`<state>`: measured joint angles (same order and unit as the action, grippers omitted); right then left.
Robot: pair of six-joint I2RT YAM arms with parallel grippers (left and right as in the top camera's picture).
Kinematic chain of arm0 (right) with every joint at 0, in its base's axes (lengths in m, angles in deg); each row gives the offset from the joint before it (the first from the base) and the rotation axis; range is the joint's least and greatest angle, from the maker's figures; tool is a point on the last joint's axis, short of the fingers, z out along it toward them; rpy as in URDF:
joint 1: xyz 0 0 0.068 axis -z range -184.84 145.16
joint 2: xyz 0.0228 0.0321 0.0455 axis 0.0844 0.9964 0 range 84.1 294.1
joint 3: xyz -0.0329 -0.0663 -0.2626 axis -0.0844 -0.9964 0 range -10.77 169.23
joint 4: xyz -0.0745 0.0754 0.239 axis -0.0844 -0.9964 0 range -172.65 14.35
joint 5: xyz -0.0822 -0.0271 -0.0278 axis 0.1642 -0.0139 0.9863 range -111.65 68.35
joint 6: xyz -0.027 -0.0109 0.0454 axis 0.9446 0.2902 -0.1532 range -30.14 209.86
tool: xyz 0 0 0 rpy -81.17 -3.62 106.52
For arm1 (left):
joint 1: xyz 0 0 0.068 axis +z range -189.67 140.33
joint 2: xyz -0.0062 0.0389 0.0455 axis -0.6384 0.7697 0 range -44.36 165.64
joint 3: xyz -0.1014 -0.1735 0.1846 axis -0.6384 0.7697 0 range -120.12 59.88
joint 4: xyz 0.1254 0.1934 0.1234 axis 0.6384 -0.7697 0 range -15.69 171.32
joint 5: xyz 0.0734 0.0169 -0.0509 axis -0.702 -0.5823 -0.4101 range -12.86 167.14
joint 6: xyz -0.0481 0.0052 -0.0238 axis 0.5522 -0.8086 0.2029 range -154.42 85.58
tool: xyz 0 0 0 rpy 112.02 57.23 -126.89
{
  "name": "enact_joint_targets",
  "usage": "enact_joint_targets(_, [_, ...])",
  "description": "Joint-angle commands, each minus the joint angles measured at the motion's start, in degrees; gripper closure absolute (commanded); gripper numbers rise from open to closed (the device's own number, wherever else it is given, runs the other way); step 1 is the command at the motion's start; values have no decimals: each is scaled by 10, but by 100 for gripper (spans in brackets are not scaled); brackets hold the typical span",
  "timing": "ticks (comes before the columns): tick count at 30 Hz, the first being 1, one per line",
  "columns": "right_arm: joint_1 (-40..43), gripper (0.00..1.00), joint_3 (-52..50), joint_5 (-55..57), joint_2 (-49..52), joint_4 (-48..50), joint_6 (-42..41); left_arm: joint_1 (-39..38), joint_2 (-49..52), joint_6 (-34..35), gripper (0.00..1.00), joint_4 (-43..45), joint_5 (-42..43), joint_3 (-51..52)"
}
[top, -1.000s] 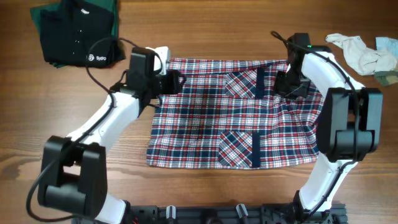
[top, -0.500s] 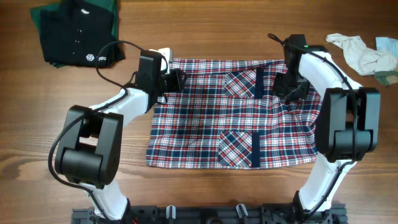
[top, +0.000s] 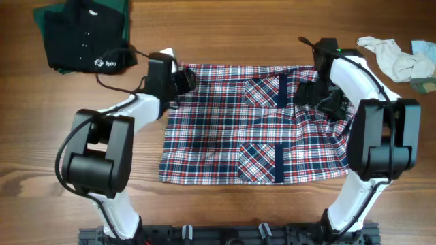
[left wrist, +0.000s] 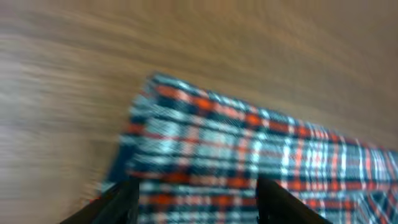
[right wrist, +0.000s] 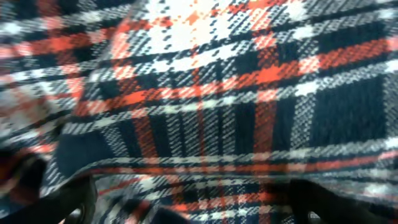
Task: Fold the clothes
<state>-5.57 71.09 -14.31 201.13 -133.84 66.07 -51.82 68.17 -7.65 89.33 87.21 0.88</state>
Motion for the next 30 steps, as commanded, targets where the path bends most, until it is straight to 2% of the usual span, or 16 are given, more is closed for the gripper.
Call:
enact_joint_targets(1, [-7, 0, -5, -25, -28, 3, -5, 19, 10, 12, 40, 2, -16, -25])
enact_joint_targets(14, [-7, 0, -5, -51, -28, 6, -2, 25, 11, 12, 42, 23, 8, -29])
enact_joint_targets(23, [-7, 0, -5, -53, -28, 7, 3, 21, 46, 11, 43, 30, 40, -29])
enact_joint_targets(25, [-7, 0, -5, -53, -28, 8, 3, 21, 46, 11, 55, 34, 41, -29])
enact_joint_targets(26, [-7, 0, -5, -53, -28, 9, 3, 21, 46, 11, 66, 36, 41, -29])
enact_joint_targets(27, [-7, 0, -5, -53, -28, 9, 3, 21, 46, 11, 71, 38, 41, -29])
enact_joint_targets(30, [-7, 0, -5, -53, -28, 10, 3, 21, 46, 11, 73, 41, 41, -29])
